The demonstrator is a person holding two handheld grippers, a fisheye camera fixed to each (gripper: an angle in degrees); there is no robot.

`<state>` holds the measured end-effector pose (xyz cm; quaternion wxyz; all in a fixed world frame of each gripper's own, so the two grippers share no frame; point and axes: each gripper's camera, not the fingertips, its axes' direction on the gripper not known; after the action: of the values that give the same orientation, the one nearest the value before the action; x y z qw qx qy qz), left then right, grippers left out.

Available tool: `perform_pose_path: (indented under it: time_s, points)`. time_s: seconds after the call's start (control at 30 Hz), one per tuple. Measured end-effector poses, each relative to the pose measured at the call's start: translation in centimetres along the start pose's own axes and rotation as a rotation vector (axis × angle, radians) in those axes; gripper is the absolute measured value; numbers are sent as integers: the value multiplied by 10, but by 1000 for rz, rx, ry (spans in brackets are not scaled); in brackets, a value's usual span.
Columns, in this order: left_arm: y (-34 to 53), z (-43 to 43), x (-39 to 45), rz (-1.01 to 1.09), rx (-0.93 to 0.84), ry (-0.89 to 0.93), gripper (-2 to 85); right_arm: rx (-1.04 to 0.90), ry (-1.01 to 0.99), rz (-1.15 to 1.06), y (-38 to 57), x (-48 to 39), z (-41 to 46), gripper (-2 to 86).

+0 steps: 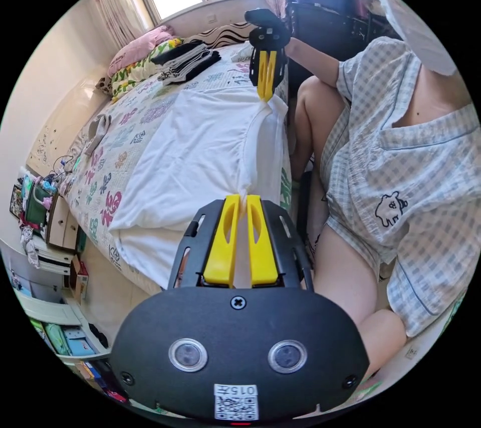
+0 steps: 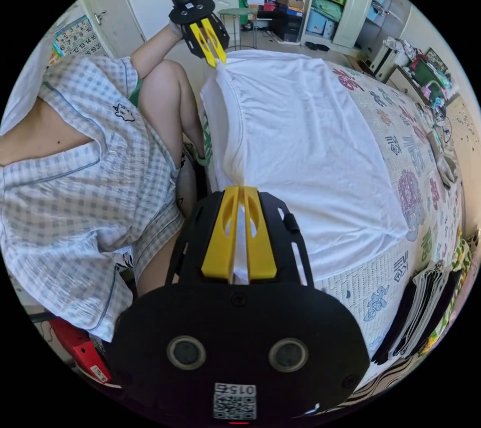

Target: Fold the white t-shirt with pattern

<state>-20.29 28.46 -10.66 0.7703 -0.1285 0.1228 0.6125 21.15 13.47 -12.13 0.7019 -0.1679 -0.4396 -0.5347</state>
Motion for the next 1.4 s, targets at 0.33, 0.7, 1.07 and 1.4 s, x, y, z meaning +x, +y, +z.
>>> perform_pose_path:
  time_s: [0.33, 0.7, 1.07, 1.4]
  points:
    - [-10, 23, -15, 74, -168, 166, 7, -177, -127, -35, 0, 25, 15, 18]
    - [45, -56, -80, -53, 25, 172, 30, 303, 39, 382, 74, 117, -98, 65]
    - [142, -31, -303, -1181, 293, 27, 150, 545, 13, 1180, 139, 292, -95, 113]
    - [133, 11, -363, -1244, 47, -167, 149, 372, 17, 1083, 116, 332, -85, 59]
